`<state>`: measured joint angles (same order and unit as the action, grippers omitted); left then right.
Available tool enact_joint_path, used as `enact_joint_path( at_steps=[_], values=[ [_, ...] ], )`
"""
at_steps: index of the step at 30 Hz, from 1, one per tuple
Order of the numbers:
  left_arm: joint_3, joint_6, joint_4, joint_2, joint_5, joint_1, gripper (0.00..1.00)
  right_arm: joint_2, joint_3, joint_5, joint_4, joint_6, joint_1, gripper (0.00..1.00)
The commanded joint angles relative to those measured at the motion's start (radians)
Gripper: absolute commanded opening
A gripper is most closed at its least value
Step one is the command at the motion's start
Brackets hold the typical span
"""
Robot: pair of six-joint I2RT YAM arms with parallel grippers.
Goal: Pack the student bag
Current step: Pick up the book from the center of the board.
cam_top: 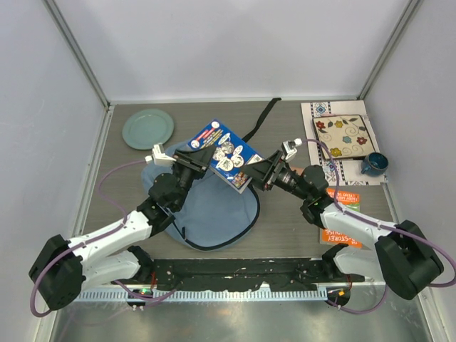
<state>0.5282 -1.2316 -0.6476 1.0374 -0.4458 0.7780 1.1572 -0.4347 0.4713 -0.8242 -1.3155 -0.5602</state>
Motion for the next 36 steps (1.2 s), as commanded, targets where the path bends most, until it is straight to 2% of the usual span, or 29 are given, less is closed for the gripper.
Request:
enact_joint_path(
  at_steps=[1, 2, 4, 7, 8, 10, 11, 12, 13, 14, 15, 16, 17, 18, 20, 21, 23, 30, 36],
  values=[
    [0.006, -0.042, -0.172, 0.001, -0.016, 0.007, 0.00, 0.030, -0.033, -0.023, -0.208, -0.066, -0.004, 0.68],
    [0.003, -0.043, -0.172, 0.007, -0.013, 0.009, 0.00, 0.036, -0.033, -0.023, -0.222, -0.068, -0.004, 0.63],
    [-0.002, -0.049, -0.173, 0.013, -0.014, 0.017, 0.00, 0.048, -0.039, -0.016, -0.227, -0.074, -0.006, 0.61],
    [-0.020, -0.049, -0.178, 0.019, -0.024, 0.023, 0.00, 0.052, -0.036, -0.010, -0.247, -0.085, -0.004, 0.49],
    [-0.022, -0.049, -0.176, 0.023, -0.025, 0.023, 0.00, 0.050, -0.035, -0.010, -0.245, -0.085, -0.004, 0.33],
    [-0.020, -0.048, -0.150, 0.023, -0.018, 0.023, 0.21, 0.030, -0.029, -0.019, -0.234, -0.077, -0.004, 0.15],
    [-0.017, -0.031, -0.129, 0.021, -0.010, 0.023, 0.33, 0.016, -0.027, -0.020, -0.195, -0.056, -0.001, 0.01],
    [-0.010, -0.022, -0.054, 0.010, -0.002, 0.023, 0.50, 0.001, -0.027, -0.028, -0.158, -0.032, -0.001, 0.01],
    [0.021, -0.011, 0.016, 0.000, 0.015, 0.023, 0.62, -0.025, -0.022, -0.039, -0.112, -0.012, 0.003, 0.01],
    [0.044, 0.010, 0.099, -0.010, 0.022, 0.023, 0.73, -0.087, -0.021, -0.074, 0.010, 0.054, 0.016, 0.01],
    [0.070, 0.076, 0.281, -0.032, 0.033, 0.021, 0.88, -0.134, -0.022, -0.100, 0.098, 0.091, 0.022, 0.01],
    [0.125, 0.133, 0.367, -0.039, 0.048, 0.023, 0.95, -0.178, -0.041, -0.141, 0.202, 0.132, 0.029, 0.01],
    [0.148, 0.186, 0.443, -0.045, 0.089, 0.021, 1.00, -0.273, -0.058, -0.239, 0.434, 0.186, 0.037, 0.01],
    [0.168, 0.296, 0.576, -0.048, 0.117, 0.023, 1.00, -0.316, -0.076, -0.308, 0.542, 0.273, 0.046, 0.01],
    [0.208, 0.380, 0.685, -0.040, 0.203, 0.024, 1.00, -0.417, -0.133, -0.428, 0.806, 0.338, 0.059, 0.01],
    [0.217, 0.439, 0.780, -0.034, 0.226, 0.029, 1.00, -0.441, -0.147, -0.524, 0.871, 0.382, 0.078, 0.01],
    [0.237, 0.501, 0.831, -0.002, 0.319, 0.049, 1.00, -0.487, -0.171, -0.566, 0.966, 0.404, 0.098, 0.01],
    [0.429, 0.708, 1.078, 0.209, 0.297, 0.338, 1.00, -0.565, -0.234, -0.666, 1.132, 0.441, 0.129, 0.01],
    [0.444, 0.753, 1.099, 0.308, 0.401, 0.406, 0.98, -0.585, -0.249, -0.662, 1.180, 0.446, 0.131, 0.01]
  ],
)
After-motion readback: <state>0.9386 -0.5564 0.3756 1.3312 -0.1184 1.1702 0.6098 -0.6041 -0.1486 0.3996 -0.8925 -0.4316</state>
